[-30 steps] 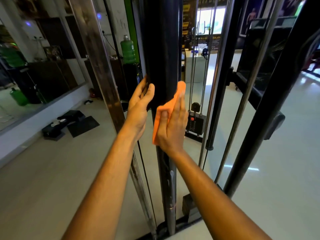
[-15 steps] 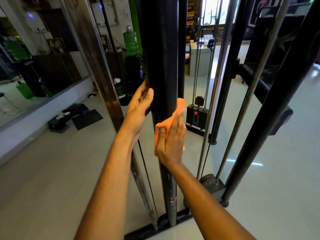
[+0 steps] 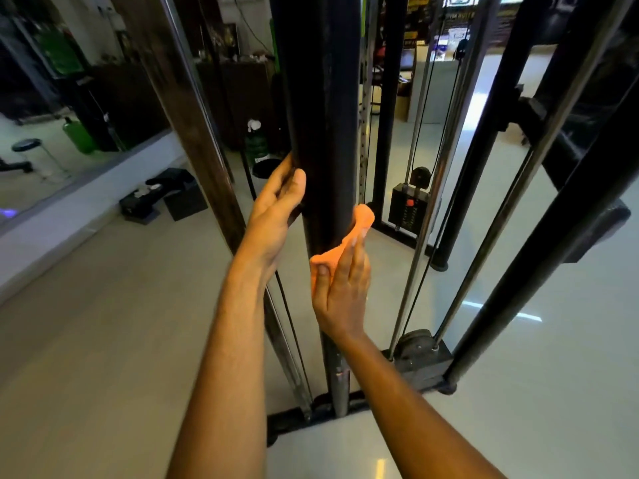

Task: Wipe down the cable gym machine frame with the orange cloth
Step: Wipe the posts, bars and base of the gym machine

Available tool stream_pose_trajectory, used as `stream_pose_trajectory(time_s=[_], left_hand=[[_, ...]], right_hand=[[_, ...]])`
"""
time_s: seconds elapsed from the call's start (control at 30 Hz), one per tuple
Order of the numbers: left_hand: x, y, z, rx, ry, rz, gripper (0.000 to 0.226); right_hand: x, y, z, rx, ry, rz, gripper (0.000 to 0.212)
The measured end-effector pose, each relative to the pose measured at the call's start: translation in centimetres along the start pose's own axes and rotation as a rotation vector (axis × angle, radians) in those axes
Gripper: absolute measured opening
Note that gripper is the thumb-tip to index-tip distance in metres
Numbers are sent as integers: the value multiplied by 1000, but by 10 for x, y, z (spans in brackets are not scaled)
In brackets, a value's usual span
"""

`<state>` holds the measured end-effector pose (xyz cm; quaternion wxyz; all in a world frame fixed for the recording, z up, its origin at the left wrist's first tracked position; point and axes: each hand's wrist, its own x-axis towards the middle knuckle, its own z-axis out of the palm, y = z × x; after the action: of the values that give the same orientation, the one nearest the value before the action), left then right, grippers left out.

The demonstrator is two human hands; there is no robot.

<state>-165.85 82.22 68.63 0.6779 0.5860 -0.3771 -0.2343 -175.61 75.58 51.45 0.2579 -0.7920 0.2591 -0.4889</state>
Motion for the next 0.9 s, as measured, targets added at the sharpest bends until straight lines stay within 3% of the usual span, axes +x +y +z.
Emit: stream_pose_trajectory(time_s=[0.33,0.57,0.7,0.9], left_hand=[[-13,-14,8,-23,86,-40,48],[-12,-18,-5,8,-27,-81,58],[-11,-23,-10,-4,-66,-100,56],[-6,-33,-17,-20,-105,-102,58]], right_hand=[[61,-44,-16,126,155,-96,72],[-23,19,5,7,-41,47,85],[6,-16,3,61,68,99,81],[49,-49,0,53,235,21,73]])
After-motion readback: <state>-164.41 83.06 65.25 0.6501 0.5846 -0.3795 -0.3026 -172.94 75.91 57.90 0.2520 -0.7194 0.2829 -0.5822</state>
